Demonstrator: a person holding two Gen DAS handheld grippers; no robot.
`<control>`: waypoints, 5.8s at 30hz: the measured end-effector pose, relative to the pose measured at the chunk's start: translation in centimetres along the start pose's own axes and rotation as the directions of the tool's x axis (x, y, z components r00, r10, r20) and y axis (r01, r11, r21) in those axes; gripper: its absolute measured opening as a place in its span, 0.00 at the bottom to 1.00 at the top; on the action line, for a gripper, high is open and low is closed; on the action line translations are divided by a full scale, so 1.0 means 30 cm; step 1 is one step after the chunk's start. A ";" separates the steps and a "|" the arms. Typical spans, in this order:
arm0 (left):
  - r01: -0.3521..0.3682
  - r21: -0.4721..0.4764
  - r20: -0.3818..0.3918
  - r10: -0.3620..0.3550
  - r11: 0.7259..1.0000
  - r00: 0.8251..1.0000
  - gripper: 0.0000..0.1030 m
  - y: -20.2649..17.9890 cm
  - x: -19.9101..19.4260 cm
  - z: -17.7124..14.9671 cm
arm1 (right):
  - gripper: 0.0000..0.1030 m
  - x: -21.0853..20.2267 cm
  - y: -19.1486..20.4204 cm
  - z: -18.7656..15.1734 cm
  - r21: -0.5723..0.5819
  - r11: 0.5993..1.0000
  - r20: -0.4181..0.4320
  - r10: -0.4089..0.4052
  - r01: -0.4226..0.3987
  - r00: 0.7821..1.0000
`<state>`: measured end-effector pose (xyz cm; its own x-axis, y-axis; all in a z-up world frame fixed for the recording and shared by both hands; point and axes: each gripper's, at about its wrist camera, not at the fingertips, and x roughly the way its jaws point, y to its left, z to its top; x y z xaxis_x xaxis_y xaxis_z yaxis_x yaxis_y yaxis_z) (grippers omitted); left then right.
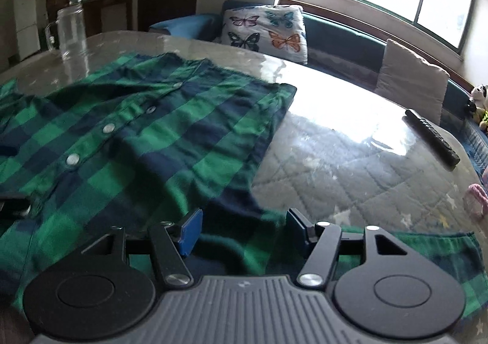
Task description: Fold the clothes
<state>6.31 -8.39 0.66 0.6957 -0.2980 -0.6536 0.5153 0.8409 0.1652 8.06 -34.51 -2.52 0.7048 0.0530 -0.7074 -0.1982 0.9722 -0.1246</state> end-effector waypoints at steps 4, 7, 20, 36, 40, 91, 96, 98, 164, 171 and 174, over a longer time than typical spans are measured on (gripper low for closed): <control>0.013 -0.005 -0.001 -0.013 1.000 1.000 0.67 0.008 -0.005 0.002 | 0.62 -0.050 0.025 -0.035 -0.025 0.999 -0.015 0.039 -0.039 0.999; 0.021 -0.008 0.001 -0.021 1.000 1.000 0.67 0.014 -0.010 0.007 | 0.63 -0.087 0.044 -0.062 -0.043 0.997 -0.026 0.068 -0.069 0.997; -0.085 -0.103 -0.018 0.084 0.991 0.996 0.67 0.236 0.074 0.119 | 0.63 -0.177 0.072 -0.043 -0.072 0.978 -0.048 0.190 -0.193 0.981; -0.226 -0.269 -0.110 0.203 0.936 0.973 0.62 0.642 0.351 0.323 | 0.49 0.209 -0.105 0.371 0.148 0.981 0.007 0.125 -0.124 0.992; -0.211 -0.299 -0.144 0.175 0.931 0.974 0.62 0.695 0.462 0.352 | 0.46 0.329 -0.152 0.414 0.196 0.976 -0.007 0.098 -0.095 0.995; -0.139 -0.059 -0.106 0.133 0.988 0.985 0.11 0.496 0.404 0.226 | 0.47 0.282 0.184 0.334 -0.102 0.972 -0.139 0.198 -0.213 0.970; -0.190 -0.056 -0.096 0.184 0.980 0.978 0.23 0.500 0.338 0.175 | 0.48 0.182 0.208 0.266 -0.125 0.966 -0.117 0.211 -0.225 0.970; -0.204 -0.064 -0.091 0.198 0.977 0.976 0.26 0.492 0.303 0.149 | 0.49 0.139 0.217 0.238 -0.125 0.963 -0.108 0.227 -0.240 0.968; 0.172 0.212 0.056 -0.187 0.962 0.981 0.55 -0.267 0.009 0.047 | 0.59 -0.126 -0.284 -0.188 0.234 0.950 -0.024 -0.207 0.207 0.978; 0.185 0.184 0.047 -0.196 0.965 0.979 0.55 -0.312 0.071 0.133 | 0.59 -0.129 -0.357 -0.209 0.301 0.921 -0.045 -0.246 0.248 0.968; 0.209 0.188 0.009 -0.215 0.960 0.977 0.55 -0.346 0.113 0.140 | 0.59 -0.129 -0.379 -0.213 0.314 0.917 -0.048 -0.245 0.247 0.968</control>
<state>5.41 -20.03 -0.17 0.5730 -0.4756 -0.6674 0.7344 0.6594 0.1606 3.23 -47.23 -2.82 0.6981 -0.1976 -0.6882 0.2063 0.9759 -0.0710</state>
